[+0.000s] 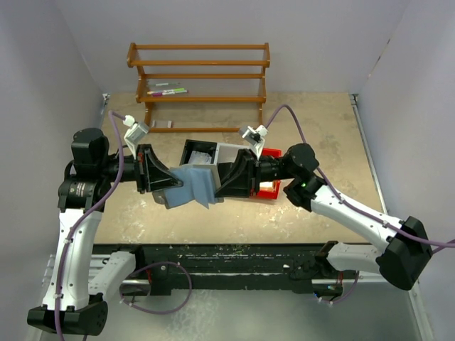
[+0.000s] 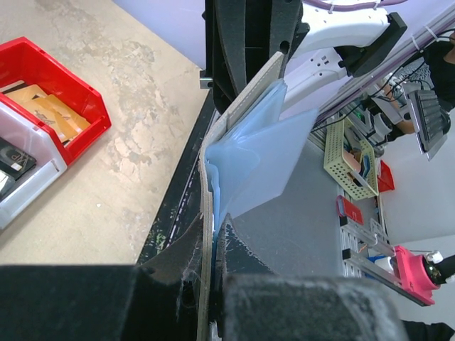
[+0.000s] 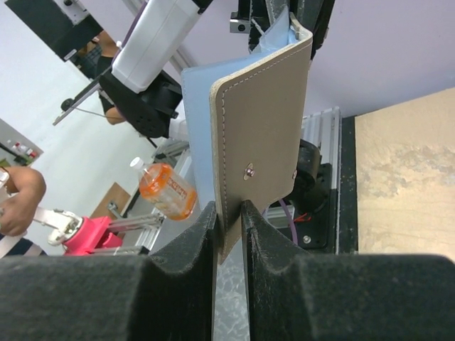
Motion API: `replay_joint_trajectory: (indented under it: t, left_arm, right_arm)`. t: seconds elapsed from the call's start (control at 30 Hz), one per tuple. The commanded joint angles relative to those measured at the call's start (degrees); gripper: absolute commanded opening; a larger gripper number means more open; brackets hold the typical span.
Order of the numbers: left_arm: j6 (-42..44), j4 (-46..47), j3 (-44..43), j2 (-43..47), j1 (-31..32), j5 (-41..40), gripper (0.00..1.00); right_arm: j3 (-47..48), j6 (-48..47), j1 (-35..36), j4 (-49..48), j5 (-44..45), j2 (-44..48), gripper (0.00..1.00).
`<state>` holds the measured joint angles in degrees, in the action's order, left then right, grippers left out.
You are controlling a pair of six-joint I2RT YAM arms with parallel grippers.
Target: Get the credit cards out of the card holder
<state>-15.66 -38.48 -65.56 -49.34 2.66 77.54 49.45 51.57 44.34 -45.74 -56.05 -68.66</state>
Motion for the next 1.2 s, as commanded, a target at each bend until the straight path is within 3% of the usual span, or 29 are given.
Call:
replay_joint_trajectory:
  t: [0.0, 0.07, 0.27, 0.47, 0.77, 0.93, 1.03, 1.07, 1.1, 1.13, 1.17]
  left_arm:
    - [-0.40, 2.64, -2.99, 0.61, 0.11, 3.33, 0.00]
    - [-1.03, 3.03, -3.17, 0.64, 0.12, 3.82, 0.00]
    - [-2.62, 4.72, -3.51, 0.76, 0.09, 4.70, 0.00]
    - [-3.13, 5.20, -3.51, 0.74, 0.16, 5.12, 0.00]
    - [-3.36, 6.05, -3.37, 0.39, 0.15, 4.99, 0.00]
    - [-2.97, 6.36, -3.17, 0.22, 0.15, 4.53, 0.00]
    - [-2.24, 6.36, -2.87, 0.12, 0.09, 3.51, 0.01]
    - [-1.38, 5.86, -2.82, 0.07, 0.15, 2.79, 0.05]
    - [-0.44, 5.28, -2.83, 0.07, 0.16, 1.83, 0.10]
    - [0.45, 4.70, -2.82, 0.09, 0.10, 0.83, 0.17]
    - [1.34, 4.14, -2.78, 0.15, 0.13, -0.36, 0.31]
  right_arm:
    - [4.16, -6.33, -0.04, 6.71, 3.06, 0.99, 0.20]
    - [5.81, -9.82, -0.04, 12.44, 5.12, 0.99, 0.20]
    - [11.29, -19.89, 0.04, 26.23, 16.93, 1.00, 0.38]
    - [11.08, -20.95, 0.05, 26.41, 20.14, 2.43, 0.41]
    - [10.86, -19.89, 3.42, 21.96, 17.43, 1.10, 0.45]
    - [9.76, -16.94, 4.84, 16.64, 17.16, 1.43, 0.38]
    - [11.30, -18.00, 6.68, 19.27, 20.81, 1.63, 0.16]
    - [11.93, -18.86, 7.37, 20.76, 22.41, 1.73, 0.05]
    - [13.46, -20.58, 8.28, 24.16, 24.55, 1.75, 0.00]
    - [14.87, -23.21, 8.86, 28.17, 27.13, 1.65, 0.00]
    - [16.15, -25.08, 9.18, 31.80, 29.51, 1.61, 0.00]
